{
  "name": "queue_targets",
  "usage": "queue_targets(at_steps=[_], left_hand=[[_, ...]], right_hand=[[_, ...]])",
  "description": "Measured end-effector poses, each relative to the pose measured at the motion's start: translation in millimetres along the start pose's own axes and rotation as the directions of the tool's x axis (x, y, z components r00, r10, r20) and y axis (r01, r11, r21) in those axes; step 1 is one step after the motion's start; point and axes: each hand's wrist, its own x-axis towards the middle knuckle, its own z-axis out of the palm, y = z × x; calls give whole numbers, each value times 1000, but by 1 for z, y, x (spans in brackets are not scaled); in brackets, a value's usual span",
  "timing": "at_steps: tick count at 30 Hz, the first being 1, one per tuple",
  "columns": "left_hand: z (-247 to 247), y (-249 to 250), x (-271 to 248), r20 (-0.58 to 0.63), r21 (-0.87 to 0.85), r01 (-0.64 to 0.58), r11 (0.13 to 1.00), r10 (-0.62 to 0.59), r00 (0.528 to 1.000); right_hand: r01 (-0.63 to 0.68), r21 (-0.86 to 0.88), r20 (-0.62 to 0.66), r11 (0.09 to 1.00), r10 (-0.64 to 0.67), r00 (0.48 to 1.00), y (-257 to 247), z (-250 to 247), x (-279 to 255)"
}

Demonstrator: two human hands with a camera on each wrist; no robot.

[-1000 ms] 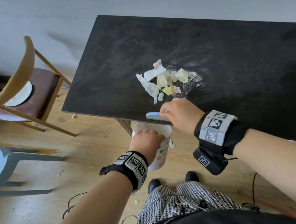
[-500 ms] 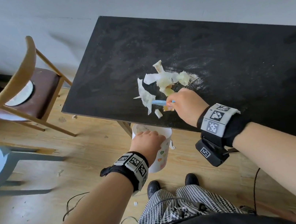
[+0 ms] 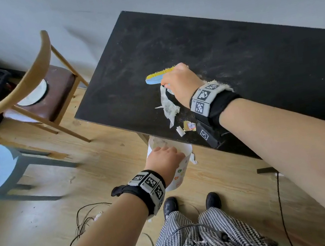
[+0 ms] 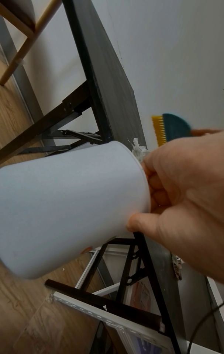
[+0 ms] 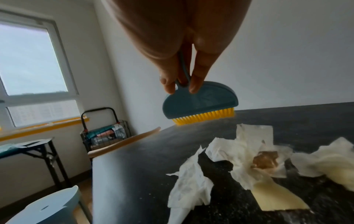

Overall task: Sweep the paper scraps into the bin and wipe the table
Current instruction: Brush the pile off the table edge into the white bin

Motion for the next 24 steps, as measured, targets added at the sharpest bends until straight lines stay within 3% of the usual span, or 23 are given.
queue_targets(at_steps=[6,17,21,24], left_hand=[[1,-1,4,-6,7,6,1000,-6,1000],[-4,4,5,-16,1,-9,1000,9,1000],[-2,4,1,-10,-15,-11,1000,11,1000],[0,4,0,-9,-23,-2,1000,1,1000]], right_hand=[[21,-50,244,999,-8,970,12,10,11],[54,40,347,998,-64,935,17,-8,-52],[62,72,264,995,-79,961,11,-7,-56],[72,56,304,996,-86,949,1,3,-58]])
